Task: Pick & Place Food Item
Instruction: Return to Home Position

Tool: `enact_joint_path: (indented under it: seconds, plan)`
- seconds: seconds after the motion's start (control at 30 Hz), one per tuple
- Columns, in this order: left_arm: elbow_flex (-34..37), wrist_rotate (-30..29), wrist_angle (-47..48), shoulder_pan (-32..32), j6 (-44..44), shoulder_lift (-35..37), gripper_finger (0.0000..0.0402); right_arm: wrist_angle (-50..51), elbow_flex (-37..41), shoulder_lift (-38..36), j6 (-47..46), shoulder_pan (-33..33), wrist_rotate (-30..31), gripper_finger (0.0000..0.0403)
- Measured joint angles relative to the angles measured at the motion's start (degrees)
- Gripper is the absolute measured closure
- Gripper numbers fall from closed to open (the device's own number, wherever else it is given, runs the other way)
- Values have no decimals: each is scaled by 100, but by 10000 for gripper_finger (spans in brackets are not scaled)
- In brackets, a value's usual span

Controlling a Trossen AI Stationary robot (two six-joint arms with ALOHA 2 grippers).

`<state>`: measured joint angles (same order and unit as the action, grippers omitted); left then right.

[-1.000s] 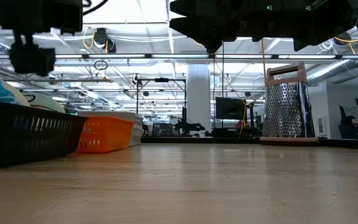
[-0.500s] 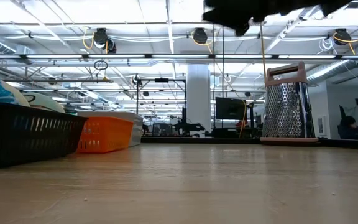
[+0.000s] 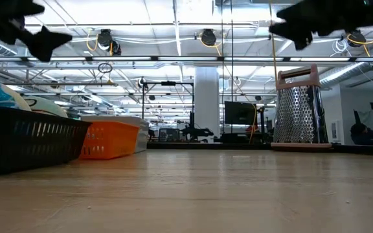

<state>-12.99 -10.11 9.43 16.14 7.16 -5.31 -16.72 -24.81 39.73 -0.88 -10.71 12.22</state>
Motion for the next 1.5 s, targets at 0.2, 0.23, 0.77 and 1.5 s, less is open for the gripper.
enact_joint_path:
  seconds: [0.2, 0.23, 0.77, 1.5]
  plan:
    - [675, 3, -716, 0, -41, 92, 65, -503, 1001, -928, -296, 370, -23, 193]
    - [743, 2, -769, 0, -63, 90, 66, -506, 1110, -1072, -298, 395, -31, 193]
    - [976, -46, -1093, -41, -577, 88, 72, -555, 2349, -2623, 16, 1123, -21, 193]
    - [1020, -201, -656, -450, -346, 88, 58, -83, 2392, -2623, 212, 1673, -26, 193]
